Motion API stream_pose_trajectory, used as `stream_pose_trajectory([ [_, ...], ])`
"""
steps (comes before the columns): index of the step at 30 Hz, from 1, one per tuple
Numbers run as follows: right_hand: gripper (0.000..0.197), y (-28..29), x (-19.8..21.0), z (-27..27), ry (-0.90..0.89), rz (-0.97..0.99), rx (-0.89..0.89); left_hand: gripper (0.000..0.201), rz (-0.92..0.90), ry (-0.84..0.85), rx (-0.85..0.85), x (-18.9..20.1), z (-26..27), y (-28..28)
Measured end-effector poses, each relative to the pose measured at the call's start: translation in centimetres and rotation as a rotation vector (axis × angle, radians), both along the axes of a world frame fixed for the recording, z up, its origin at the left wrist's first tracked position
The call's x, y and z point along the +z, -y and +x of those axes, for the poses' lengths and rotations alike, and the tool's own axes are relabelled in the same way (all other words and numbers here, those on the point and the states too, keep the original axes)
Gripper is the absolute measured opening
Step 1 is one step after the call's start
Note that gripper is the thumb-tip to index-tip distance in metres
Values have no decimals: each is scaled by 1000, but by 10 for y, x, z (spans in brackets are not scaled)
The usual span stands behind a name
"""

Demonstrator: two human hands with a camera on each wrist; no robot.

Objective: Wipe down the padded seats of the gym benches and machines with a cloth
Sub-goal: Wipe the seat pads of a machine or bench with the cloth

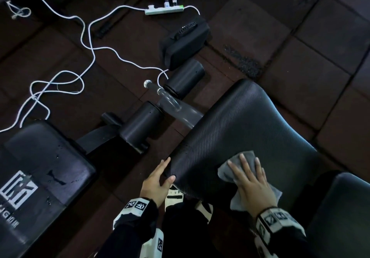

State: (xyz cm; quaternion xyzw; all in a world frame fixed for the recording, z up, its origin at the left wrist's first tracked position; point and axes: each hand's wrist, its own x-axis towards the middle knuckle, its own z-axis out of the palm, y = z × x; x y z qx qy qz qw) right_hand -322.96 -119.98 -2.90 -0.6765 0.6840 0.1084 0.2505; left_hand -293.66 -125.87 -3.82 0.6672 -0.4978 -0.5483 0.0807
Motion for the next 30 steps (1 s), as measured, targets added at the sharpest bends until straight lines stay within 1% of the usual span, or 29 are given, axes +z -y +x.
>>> stream_pose_trajectory([
  [2,64,30,-1,11,44,34,-118,59,0,-5,-1,-1,0,-1],
  [3,62,44,-2,19,52,-2,-153,59,-4,-8,0,-2,0,-1],
  [4,63,55,-2,30,44,-44,-157,59,-11,-9,-2,-3,0,-1],
  [5,67,63,-1,42,27,-80,-125,59,-20,-10,-4,-4,0,-2],
  [8,81,62,-1,74,-15,-118,86,58,-41,-10,7,-7,1,-5],
  [10,91,44,-2,87,-31,-77,263,59,-43,-7,11,-9,0,-6],
  [11,89,32,-3,89,-36,-57,350,59,-46,-3,9,-10,0,-7],
  [12,81,21,-3,86,-29,-64,425,59,-53,1,10,-11,0,-7],
  [13,74,11,-2,81,-21,-59,465,59,-57,4,11,-12,0,-7],
  [14,71,1,-1,73,-21,-36,491,60,-55,8,13,-13,0,-7],
  [15,73,-8,0,65,-35,-14,507,61,-45,14,15,-14,1,-7],
  [17,79,-22,1,49,-57,30,482,62,-28,35,28,-13,2,-8],
  [19,81,-23,0,37,-86,116,371,62,-20,47,42,-11,2,-10],
  [21,74,-15,-4,27,-127,171,265,62,-6,22,67,-10,1,-12],
  [23,68,-2,-4,32,-152,219,188,62,7,-5,78,-10,1,-15],
  [24,66,4,-1,40,-150,208,143,63,8,-8,71,-10,1,-15],
  [26,62,14,6,60,-75,90,37,66,7,-15,59,-11,4,-16],
  [27,62,18,10,70,-44,46,46,66,15,-25,61,-12,5,-16],
  [30,58,37,14,95,-47,9,177,70,31,-29,80,-17,8,-14],
])
